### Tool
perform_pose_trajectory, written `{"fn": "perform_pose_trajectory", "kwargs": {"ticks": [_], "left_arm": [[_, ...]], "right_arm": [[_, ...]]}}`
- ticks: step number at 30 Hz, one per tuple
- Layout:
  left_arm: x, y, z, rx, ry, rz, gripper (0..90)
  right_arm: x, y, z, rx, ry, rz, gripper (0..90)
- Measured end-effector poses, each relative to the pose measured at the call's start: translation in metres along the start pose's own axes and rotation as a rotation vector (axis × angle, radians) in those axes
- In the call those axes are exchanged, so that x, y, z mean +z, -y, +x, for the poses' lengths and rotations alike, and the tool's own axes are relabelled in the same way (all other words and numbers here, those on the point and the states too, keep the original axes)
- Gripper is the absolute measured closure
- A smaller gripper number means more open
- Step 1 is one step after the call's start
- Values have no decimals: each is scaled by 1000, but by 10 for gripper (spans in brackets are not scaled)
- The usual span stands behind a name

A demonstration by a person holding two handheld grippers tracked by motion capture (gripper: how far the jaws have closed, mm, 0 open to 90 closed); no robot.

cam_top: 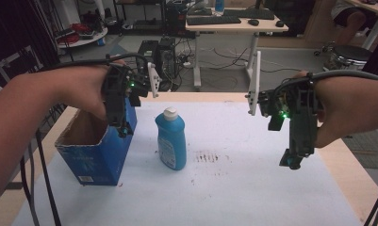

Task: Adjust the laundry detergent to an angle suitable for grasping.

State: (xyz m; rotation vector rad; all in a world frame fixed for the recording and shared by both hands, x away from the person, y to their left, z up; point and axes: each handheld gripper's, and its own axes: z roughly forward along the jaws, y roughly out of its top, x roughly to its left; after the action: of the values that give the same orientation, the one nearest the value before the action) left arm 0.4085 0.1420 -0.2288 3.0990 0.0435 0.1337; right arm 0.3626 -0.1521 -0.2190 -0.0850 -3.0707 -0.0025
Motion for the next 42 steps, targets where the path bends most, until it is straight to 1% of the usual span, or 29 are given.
{"fn": "perform_pose_trajectory", "kwargs": {"ticks": [2,5,7,10,11,13,15,17,18,21,25,26,27,28,31,32,33,34,35,37,38,39,40,42], "left_arm": [[1,0,0,0,5,7,104],[0,1,-1,0,10,4,104],[0,1,-1,-4,9,4,104],[-2,3,-3,-12,1,4,104],[-2,3,-5,-14,-2,4,104],[-1,4,-8,-12,4,5,104],[-1,4,-11,-8,4,14,104],[-3,6,-16,-8,-1,12,104],[-3,6,-16,-8,-1,12,104],[-6,6,-22,-5,-5,7,104],[-9,7,-31,-2,-7,14,104],[-10,7,-33,-1,-10,16,104],[-10,7,-35,3,-11,17,104],[-11,7,-38,5,-9,16,104],[-11,7,-44,8,-7,20,104],[-12,8,-47,8,-10,21,104],[-12,8,-47,8,-10,21,104],[-12,8,-48,10,-11,19,104],[-13,8,-49,8,-13,19,104],[-14,9,-51,9,-16,14,104],[-14,9,-52,10,-16,12,104],[-14,10,-54,8,-17,13,104],[-14,10,-55,8,-16,13,104],[-14,11,-56,8,-15,12,104]], "right_arm": [[-2,1,1,1,4,0,42],[-4,2,1,0,9,-10,42],[-5,2,1,8,4,-13,42],[-6,3,0,9,13,-16,42],[-7,5,0,22,22,-23,42],[-7,5,0,23,26,-25,42],[-7,5,1,38,33,-28,42],[-7,5,1,42,41,-35,42],[-7,5,1,42,43,-42,42],[-6,5,1,50,44,-55,42],[-1,4,3,73,41,-65,42],[1,3,2,74,43,-77,42],[3,2,1,94,42,-95,42],[4,1,1,101,49,-109,42],[6,-2,1,112,54,-127,42],[9,-5,-1,137,59,-159,42],[11,-7,-3,148,60,-188,42],[13,-10,-5,174,55,-209,42],[16,-12,-7,176,49,-232,42],[21,-18,-10,198,49,-274,42],[21,-18,-10,198,49,-274,42],[23,-22,-11,204,49,-287,42],[27,-28,-13,212,59,-310,42],[31,-36,-15,232,73,-337,42]]}}
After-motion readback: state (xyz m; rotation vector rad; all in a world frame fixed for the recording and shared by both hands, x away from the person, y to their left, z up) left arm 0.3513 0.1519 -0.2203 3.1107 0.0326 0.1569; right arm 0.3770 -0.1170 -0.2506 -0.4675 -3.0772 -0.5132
